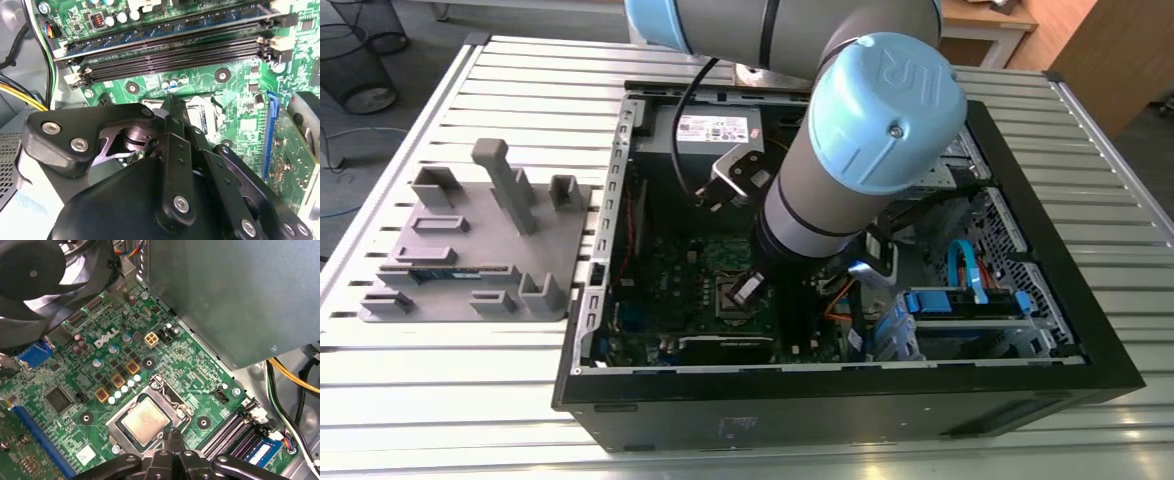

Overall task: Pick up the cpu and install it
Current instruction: 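Install the first cpu locking lever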

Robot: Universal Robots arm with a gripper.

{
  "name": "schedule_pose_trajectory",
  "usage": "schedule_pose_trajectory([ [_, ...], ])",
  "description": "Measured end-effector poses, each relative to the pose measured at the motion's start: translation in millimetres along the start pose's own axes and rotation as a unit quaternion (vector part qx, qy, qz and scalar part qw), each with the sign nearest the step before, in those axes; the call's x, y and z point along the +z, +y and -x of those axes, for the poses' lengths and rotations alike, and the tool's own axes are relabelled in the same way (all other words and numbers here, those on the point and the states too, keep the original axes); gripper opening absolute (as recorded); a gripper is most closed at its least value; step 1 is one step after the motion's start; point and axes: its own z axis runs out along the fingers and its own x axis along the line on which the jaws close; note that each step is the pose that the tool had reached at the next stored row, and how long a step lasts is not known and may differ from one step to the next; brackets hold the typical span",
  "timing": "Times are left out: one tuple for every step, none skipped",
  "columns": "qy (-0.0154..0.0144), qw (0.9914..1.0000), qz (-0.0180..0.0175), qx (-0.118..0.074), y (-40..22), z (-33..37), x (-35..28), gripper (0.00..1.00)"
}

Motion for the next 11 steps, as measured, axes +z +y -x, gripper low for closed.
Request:
schedule_pose_trajectory([
  [-0.0007, 1.0, -0.0008, 0.003, 0.4, -0.4, 0.1, 0.11],
  [-0.0014, 0.99999, -0.0016, 0.005, 1.0, -0.9, 0.2, 0.11],
  [-0.0022, 0.99997, -0.0023, 0.007, 1.7, -1.6, 0.3, 0.11],
  [-0.0031, 0.99995, -0.003, 0.009, 2.7, -2.3, 0.5, 0.11],
  [-0.0039, 0.99993, -0.0038, 0.011, 3.5, -3.0, 0.6, 0.11],
  [-0.0046, 0.99989, -0.0047, 0.013, 4.3, -3.7, 0.8, 0.11],
  [-0.0052, 0.99985, -0.0055, 0.016, 4.9, -4.3, 0.9, 0.11],
  [-0.0056, 0.9998, -0.0063, 0.018, 5.4, -4.7, 1.0, 0.11],
  [-0.0059, 0.99973, -0.0073, 0.021, 5.6, -4.9, 1.1, 0.11],
  [-0.006, 0.99964, -0.0084, 0.025, 5.6, -5.0, 1.3, 0.11],
  [-0.0063, 0.99947, -0.0097, 0.03, 5.6, -5.0, 1.4, 0.11],
])
